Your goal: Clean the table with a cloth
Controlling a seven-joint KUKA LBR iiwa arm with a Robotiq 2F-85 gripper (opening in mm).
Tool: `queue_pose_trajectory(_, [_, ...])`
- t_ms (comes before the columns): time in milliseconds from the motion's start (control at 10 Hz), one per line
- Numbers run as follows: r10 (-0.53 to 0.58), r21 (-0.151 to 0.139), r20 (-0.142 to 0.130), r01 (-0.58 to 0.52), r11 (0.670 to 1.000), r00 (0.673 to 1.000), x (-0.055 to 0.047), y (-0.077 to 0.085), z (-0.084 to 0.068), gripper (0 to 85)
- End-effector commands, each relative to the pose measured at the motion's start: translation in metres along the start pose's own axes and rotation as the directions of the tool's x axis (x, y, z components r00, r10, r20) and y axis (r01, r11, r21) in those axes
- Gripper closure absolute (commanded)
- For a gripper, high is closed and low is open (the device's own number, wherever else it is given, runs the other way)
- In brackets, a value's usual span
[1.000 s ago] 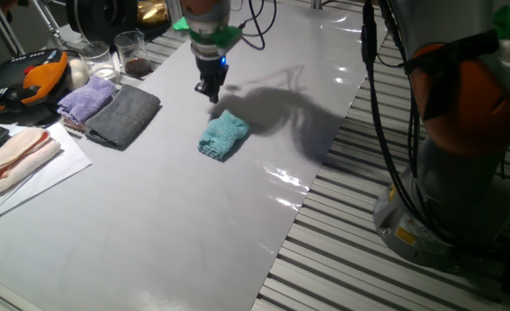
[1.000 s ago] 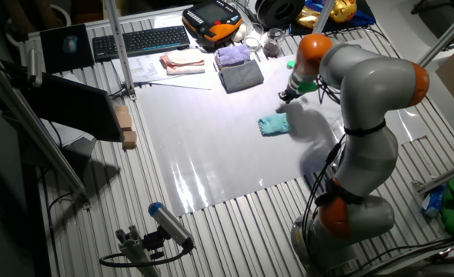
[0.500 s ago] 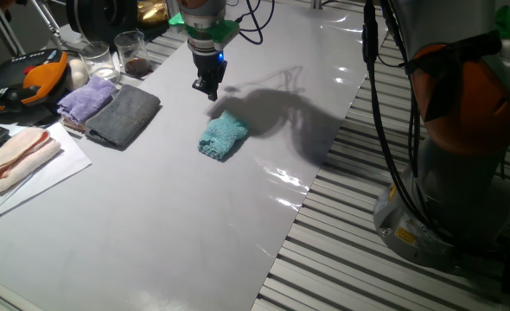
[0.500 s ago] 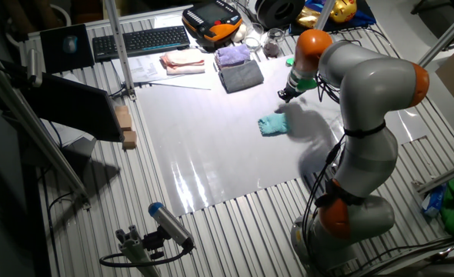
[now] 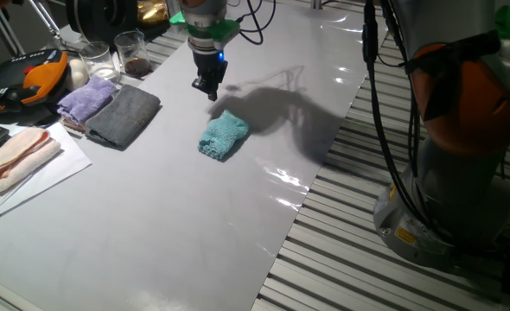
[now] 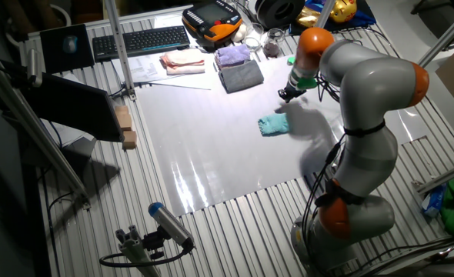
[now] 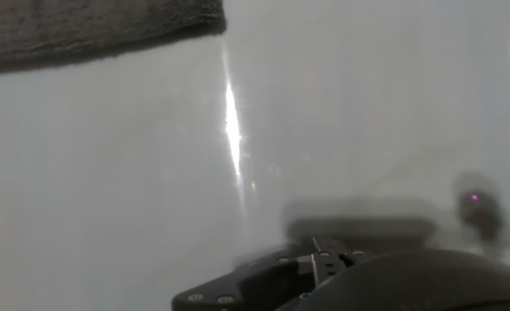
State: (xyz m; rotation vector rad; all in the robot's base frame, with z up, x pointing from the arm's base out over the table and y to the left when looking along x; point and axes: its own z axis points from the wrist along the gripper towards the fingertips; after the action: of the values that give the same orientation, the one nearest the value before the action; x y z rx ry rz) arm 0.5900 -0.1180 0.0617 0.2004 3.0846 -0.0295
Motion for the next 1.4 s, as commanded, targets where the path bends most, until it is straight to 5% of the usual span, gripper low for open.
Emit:
queue_pose_trajectory(0, [0.002, 0.015, -0.013, -0.002, 1.0, 1.0, 0.0, -0.001, 0.0, 85.0])
queue_pose_trajectory(100, [0.007, 0.009, -0.015, -0.007, 1.0, 1.0, 0.0, -0.001, 0.0, 85.0])
queue_pose_trajectory(300, [-0.005, 0.067, 0.025, 0.003, 0.998, 1.0, 0.0, -0.001, 0.0, 85.0])
queue_pose_trajectory(700, [0.019, 0.056, 0.043, -0.021, 0.998, 0.999, 0.0, -0.001, 0.0, 85.0])
queue_pose_trajectory(1000, [0.035, 0.018, 0.025, -0.035, 0.999, 0.999, 0.0, -0.001, 0.0, 85.0])
queue_pose_trajectory(1200, [0.022, -0.038, 0.009, -0.021, 0.999, 1.0, 0.002, 0.009, -0.012, 85.0])
queue_pose_trajectory(1300, [0.009, -0.032, 0.022, -0.009, 0.999, 1.0, 0.004, 0.02, -0.022, 85.0])
